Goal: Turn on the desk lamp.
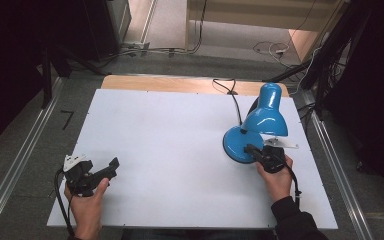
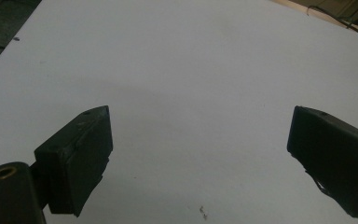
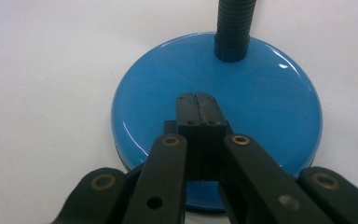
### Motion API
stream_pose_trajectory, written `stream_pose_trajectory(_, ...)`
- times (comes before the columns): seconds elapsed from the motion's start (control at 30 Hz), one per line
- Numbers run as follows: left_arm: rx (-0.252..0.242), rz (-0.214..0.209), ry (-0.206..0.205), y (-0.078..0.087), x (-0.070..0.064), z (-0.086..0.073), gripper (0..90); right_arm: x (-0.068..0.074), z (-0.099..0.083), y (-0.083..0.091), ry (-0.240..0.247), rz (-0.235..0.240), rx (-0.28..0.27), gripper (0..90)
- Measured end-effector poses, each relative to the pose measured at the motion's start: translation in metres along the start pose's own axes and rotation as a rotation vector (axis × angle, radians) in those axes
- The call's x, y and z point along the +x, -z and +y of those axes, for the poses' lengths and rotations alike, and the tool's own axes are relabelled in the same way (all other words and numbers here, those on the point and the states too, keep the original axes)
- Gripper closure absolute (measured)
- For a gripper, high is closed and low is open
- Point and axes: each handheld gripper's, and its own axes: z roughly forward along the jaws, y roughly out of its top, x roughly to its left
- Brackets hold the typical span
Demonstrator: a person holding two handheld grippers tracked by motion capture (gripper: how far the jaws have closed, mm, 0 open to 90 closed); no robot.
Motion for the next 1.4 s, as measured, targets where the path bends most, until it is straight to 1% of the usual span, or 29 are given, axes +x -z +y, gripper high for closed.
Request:
stream_pose_trajectory(0.27, 0.000, -0.001, 0.000, 0.0000, 0.0000, 0.0000, 7.2, 0.0002, -0.0004, -0.0008, 0.004, 0.004, 0.004, 87.5)
stream_pose_trajectory(1.4, 0.003, -0.004, 0.005, -0.0001, 0.0001, -0.0004, 7.2, 0.0029, -0.0018, -0.0009, 0.020, -0.006, 0.001, 87.6)
